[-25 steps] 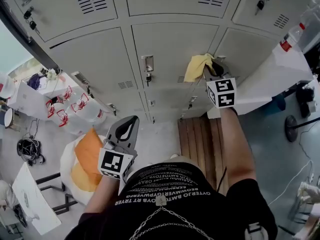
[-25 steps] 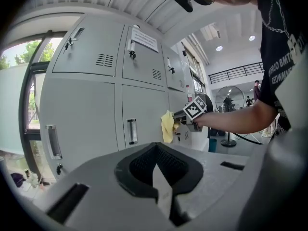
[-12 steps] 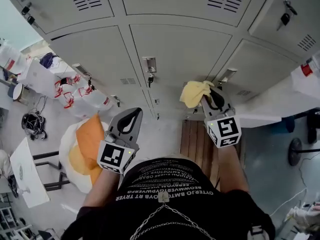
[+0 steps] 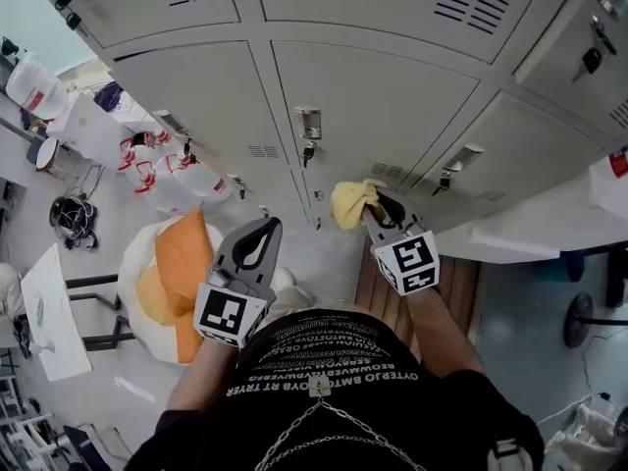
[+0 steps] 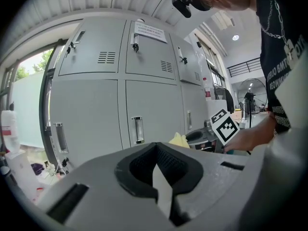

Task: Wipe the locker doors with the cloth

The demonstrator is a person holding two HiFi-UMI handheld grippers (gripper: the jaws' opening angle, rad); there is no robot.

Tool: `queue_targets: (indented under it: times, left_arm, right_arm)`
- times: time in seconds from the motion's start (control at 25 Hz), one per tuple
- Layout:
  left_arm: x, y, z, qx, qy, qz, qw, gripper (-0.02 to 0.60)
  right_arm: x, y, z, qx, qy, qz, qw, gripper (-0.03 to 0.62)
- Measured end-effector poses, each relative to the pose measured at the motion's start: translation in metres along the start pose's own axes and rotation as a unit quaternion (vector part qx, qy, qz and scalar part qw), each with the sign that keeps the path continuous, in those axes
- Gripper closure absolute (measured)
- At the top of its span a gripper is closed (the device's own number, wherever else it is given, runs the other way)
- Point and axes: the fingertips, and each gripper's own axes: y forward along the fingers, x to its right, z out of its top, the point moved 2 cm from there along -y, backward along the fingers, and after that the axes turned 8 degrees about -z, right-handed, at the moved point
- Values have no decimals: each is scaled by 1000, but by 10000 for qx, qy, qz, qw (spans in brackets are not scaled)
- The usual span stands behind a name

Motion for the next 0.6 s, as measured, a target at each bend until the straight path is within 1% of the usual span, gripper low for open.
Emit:
queue_targets:
  times: [0.16,0.28,0.4,0.6]
  left_arm:
    - [-15,0,-3,-102,-19,-49,9999,578]
    - [-33,9,-4,-89,-16,-154,9998,578]
    - [-50,24,-1,-28,-14,-364,9993,578]
    - [-75,47,-3,-81,36,-685,9976,578]
  right_arm:
    - [-14,27,0,-28,-33,61,10000,520]
    - [-23,43,5,18,-12,49,10000,520]
    - [-30,63,5,-91,-24,46,9999,520]
    - [-34,93,-1,-281,-23,18,9996,520]
